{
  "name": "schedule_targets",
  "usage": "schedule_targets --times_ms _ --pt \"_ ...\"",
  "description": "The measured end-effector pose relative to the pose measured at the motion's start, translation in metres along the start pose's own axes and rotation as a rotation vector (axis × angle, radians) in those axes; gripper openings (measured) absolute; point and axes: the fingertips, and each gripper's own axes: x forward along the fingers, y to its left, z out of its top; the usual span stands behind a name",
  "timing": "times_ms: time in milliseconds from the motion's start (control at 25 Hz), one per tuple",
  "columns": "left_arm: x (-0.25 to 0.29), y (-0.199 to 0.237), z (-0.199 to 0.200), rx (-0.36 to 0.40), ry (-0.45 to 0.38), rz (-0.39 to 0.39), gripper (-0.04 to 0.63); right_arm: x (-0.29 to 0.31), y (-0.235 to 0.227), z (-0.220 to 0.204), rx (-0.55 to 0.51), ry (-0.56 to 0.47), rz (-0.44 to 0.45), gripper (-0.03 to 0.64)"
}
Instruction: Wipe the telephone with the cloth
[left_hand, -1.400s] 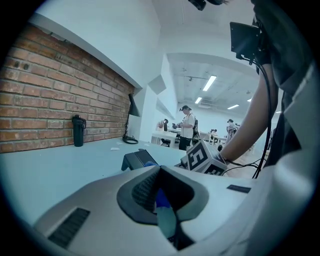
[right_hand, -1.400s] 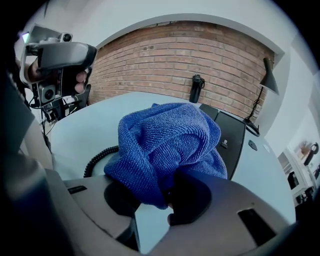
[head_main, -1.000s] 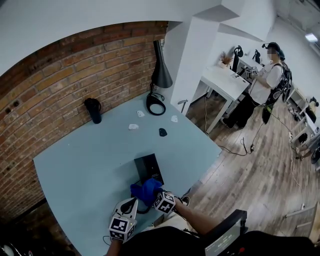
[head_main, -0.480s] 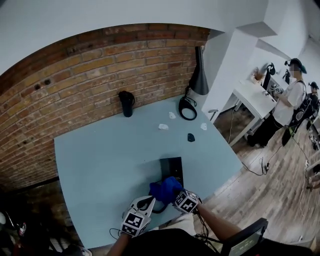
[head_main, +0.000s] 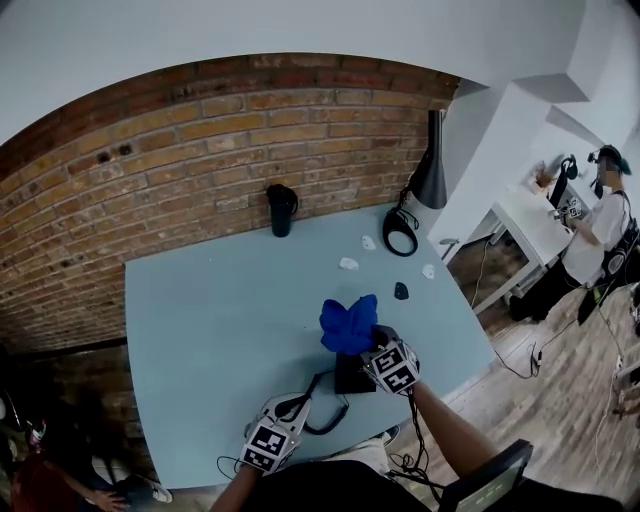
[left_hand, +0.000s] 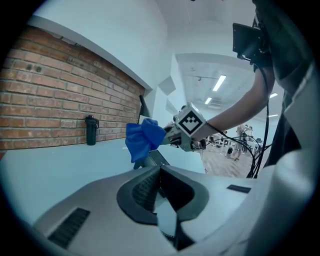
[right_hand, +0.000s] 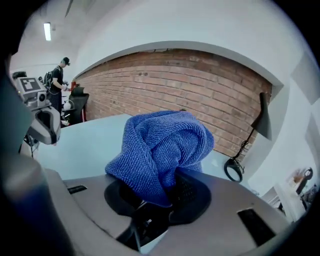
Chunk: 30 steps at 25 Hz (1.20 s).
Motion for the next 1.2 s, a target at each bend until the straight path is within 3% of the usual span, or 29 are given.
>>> schedule_targets --times_ms 160,320,440,1200 --pt "-0.002 0.01 -0.001 -0.006 0.008 0.036 0.011 0.027 -0.021 -0.012 0.008 0.028 -0.043 0.133" --pt "-0.005 0.02 -0.001 -0.02 0.007 0.063 0.011 0.043 -0.021 -0.048 0.103 0.105 -0.034 0.133" --pt "-0.005 0.025 -0.004 -0.029 0.015 0.073 0.011 0.045 -0.02 -0.051 0.155 0.073 -0.048 0.131" --pt "0.004 0.02 -0.012 -0.014 0.044 0.024 0.011 0.042 -0.013 -0.057 0.217 0.003 -0.083 0.128"
